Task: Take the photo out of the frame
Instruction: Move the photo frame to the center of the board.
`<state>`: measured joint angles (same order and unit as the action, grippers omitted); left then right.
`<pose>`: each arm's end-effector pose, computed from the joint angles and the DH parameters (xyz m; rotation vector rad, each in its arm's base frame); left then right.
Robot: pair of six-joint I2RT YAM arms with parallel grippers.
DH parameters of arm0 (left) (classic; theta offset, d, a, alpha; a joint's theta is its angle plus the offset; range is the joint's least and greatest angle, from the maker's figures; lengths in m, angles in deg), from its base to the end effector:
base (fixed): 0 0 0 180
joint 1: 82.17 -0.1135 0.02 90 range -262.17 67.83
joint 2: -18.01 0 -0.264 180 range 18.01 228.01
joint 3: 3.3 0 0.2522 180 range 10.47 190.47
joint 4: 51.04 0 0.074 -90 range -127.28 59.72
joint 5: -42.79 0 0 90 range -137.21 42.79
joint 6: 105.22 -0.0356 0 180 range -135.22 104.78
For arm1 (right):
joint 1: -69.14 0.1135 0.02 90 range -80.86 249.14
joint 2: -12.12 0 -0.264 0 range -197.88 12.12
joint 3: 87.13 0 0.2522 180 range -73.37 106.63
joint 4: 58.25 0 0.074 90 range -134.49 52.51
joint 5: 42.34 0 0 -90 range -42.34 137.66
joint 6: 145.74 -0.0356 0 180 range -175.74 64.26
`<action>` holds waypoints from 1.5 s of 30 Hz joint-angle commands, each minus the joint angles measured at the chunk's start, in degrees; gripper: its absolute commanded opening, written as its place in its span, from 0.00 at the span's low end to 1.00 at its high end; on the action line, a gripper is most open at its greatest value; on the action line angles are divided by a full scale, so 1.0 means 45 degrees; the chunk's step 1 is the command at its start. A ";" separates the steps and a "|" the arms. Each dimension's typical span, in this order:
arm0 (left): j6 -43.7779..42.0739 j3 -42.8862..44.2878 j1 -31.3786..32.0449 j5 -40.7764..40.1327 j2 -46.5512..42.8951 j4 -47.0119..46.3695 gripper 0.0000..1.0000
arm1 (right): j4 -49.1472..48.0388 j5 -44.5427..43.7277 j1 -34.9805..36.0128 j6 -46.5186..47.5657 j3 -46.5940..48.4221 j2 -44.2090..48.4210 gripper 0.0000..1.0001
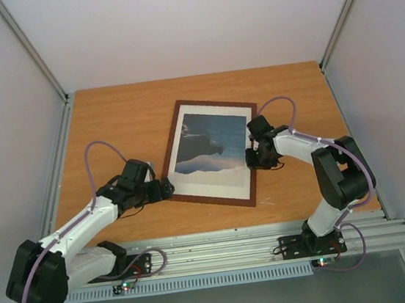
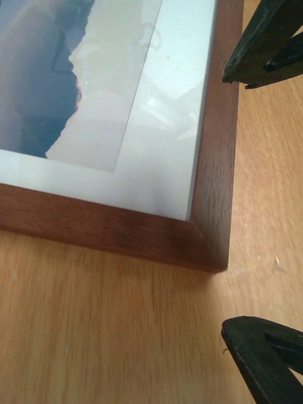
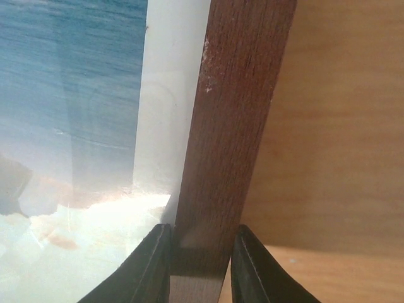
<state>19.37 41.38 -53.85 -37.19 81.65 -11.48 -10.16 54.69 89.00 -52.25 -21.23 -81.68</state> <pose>0.1716 -0.0995 0.1751 -0.0810 2.6992 -0.5989 0.2683 0.1015 0.1528 -0.6101 2.8439 0.2277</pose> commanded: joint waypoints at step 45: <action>-0.1702 0.2975 0.0095 -0.2002 0.5327 0.0751 0.32 | -0.0517 -0.1545 0.2359 0.2509 0.0220 0.2778 0.62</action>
<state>12.75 54.12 -53.74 -42.96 104.73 -8.42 -11.67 51.15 94.37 -40.84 -18.56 -72.98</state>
